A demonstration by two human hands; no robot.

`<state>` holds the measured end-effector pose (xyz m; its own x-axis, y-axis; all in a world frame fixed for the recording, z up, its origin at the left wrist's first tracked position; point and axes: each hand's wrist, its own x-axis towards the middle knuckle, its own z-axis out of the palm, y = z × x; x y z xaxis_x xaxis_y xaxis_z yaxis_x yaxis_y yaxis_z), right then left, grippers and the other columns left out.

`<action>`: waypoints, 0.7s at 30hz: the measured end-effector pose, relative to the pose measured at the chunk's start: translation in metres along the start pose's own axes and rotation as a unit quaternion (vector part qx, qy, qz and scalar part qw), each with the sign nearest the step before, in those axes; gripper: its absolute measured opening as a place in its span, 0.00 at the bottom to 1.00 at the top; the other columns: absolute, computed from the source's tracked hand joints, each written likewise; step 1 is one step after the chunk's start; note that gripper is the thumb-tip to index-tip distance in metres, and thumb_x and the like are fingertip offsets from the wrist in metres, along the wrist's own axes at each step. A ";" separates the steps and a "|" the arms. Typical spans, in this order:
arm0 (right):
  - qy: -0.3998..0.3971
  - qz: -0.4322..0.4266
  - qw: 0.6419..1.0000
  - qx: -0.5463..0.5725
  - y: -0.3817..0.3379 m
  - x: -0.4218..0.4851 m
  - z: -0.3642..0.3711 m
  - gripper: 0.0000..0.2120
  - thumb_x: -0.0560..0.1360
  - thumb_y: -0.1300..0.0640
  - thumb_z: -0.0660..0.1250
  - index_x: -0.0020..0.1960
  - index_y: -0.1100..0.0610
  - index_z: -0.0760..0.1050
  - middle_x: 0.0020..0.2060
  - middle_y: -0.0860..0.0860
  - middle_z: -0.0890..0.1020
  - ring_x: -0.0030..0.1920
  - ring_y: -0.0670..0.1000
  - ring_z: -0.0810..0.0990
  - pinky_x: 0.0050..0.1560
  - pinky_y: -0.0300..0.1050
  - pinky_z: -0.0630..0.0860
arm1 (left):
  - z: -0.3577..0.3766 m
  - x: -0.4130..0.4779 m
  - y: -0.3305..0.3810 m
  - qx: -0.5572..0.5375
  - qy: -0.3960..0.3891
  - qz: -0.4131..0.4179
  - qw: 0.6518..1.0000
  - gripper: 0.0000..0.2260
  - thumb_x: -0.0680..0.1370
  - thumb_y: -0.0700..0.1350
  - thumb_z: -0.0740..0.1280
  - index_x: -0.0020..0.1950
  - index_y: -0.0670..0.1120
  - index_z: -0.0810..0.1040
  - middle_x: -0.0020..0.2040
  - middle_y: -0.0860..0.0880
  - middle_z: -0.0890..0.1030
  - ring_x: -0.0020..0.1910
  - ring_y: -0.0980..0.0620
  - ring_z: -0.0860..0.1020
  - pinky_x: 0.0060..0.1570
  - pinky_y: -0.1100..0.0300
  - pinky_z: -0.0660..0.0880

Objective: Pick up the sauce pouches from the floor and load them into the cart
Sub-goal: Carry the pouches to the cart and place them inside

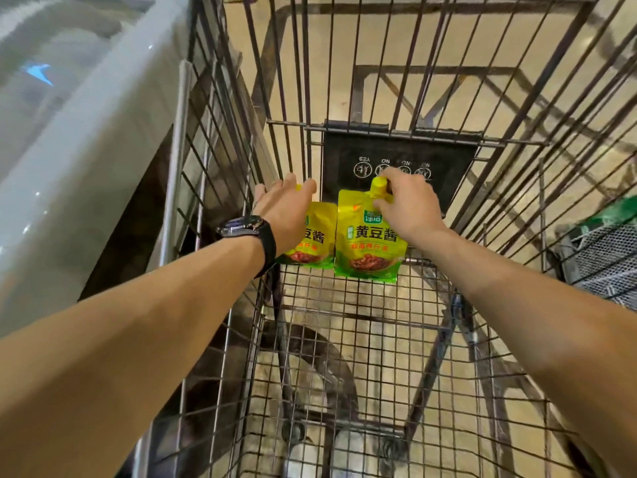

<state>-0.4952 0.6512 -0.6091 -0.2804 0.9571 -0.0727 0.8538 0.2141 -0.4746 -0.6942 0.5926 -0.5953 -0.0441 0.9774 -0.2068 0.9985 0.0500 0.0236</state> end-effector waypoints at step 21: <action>-0.090 0.089 0.984 -0.122 -0.004 -0.153 -0.017 0.48 0.67 0.51 0.77 0.78 0.53 0.52 0.73 0.57 0.60 0.72 0.59 0.63 0.70 0.60 0.67 | -0.001 -0.115 0.048 -0.005 -0.091 0.016 0.996 0.30 0.78 0.55 0.67 0.76 0.51 0.59 0.74 0.42 0.61 0.76 0.39 0.59 0.73 0.31 0.55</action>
<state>-0.4478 0.5070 -0.5811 -0.1701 0.9387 -0.2997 0.9705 0.1068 -0.2163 -0.6413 0.4829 -0.5697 -0.0052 0.9249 -0.3803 0.9988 0.0232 0.0429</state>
